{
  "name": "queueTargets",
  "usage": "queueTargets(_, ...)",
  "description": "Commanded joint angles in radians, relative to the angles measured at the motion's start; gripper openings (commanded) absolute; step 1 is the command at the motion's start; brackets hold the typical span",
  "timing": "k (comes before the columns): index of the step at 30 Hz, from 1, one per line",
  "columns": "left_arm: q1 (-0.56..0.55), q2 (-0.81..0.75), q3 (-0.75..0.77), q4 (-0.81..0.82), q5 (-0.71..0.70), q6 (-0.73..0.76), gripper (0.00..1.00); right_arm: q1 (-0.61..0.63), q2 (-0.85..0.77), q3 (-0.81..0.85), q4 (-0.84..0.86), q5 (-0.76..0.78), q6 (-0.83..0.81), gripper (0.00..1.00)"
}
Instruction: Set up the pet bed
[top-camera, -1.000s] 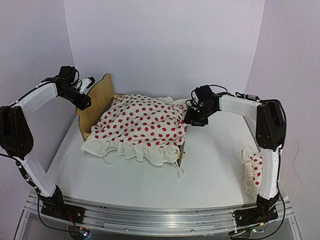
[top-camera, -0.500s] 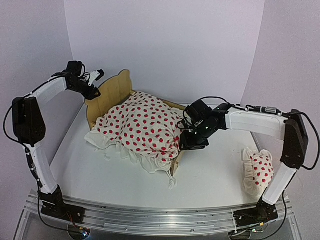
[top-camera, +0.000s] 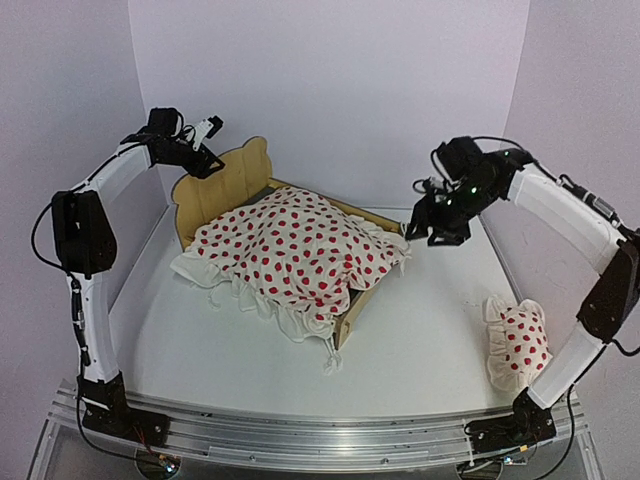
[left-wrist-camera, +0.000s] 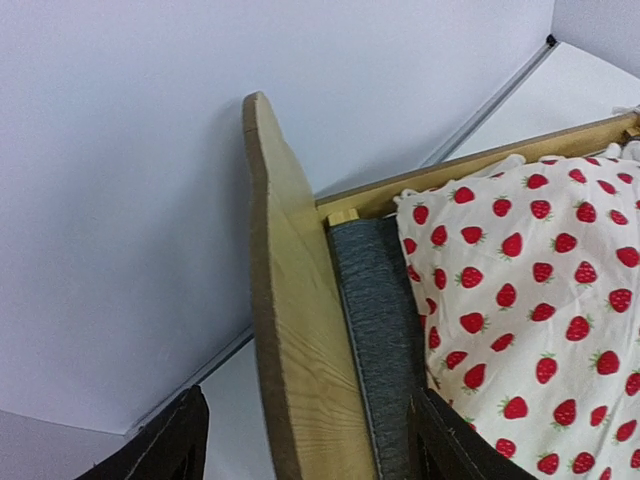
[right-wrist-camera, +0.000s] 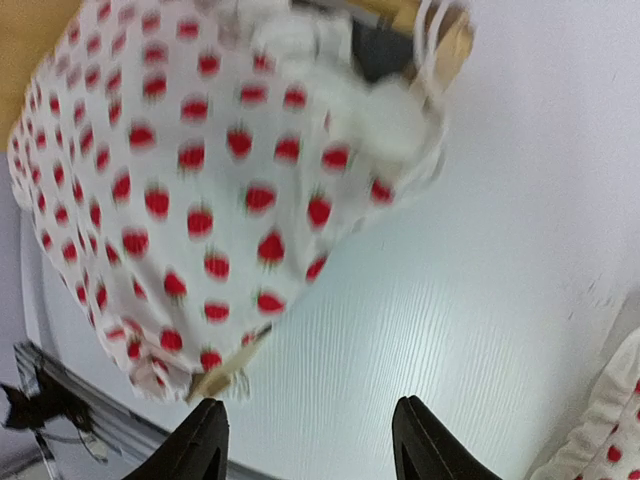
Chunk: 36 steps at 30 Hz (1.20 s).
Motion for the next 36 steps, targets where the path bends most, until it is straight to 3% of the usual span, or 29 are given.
queueTargets(1,-0.002,-0.186,-0.054,-0.164,0.173,0.033,0.7,-0.196,0.222,0.302,-0.036,-0.003,-0.156,0.57)
queueTargets(4,-0.004,-0.319,-0.188,-0.318,0.257,0.197,0.72,-0.294,0.472,0.568,-0.034,-0.013,-0.214,0.56)
queueTargets(8,-0.01,-0.497,-0.421,-0.431,0.23,0.355,0.73,-0.36,0.78,0.922,0.006,-0.143,-0.255,0.54)
queueTargets(10,-0.02,-0.579,-0.587,-0.436,0.178,0.429,0.72,-0.366,0.839,0.935,0.107,-0.21,-0.265,0.54)
queueTargets(13,-0.083,-0.649,-0.81,-0.429,0.068,0.509,0.7,-0.369,0.82,0.746,0.359,-0.343,-0.244,0.54)
queueTargets(16,-0.15,-0.658,-0.977,-0.372,0.005,0.51,0.69,-0.369,0.842,0.685,0.511,-0.527,-0.178,0.56)
queueTargets(22,-0.159,-0.591,-1.053,-0.221,0.068,0.466,0.68,-0.36,0.874,0.564,0.672,-0.751,0.016,0.46)
queueTargets(28,-0.148,-0.534,-1.093,-0.057,-0.042,0.456,0.67,-0.302,0.687,0.183,0.678,-0.737,-0.076,0.42)
queueTargets(36,-0.084,-0.569,-1.112,-0.09,0.071,0.567,0.68,-0.172,0.364,-0.252,0.679,-0.559,-0.112,0.38)
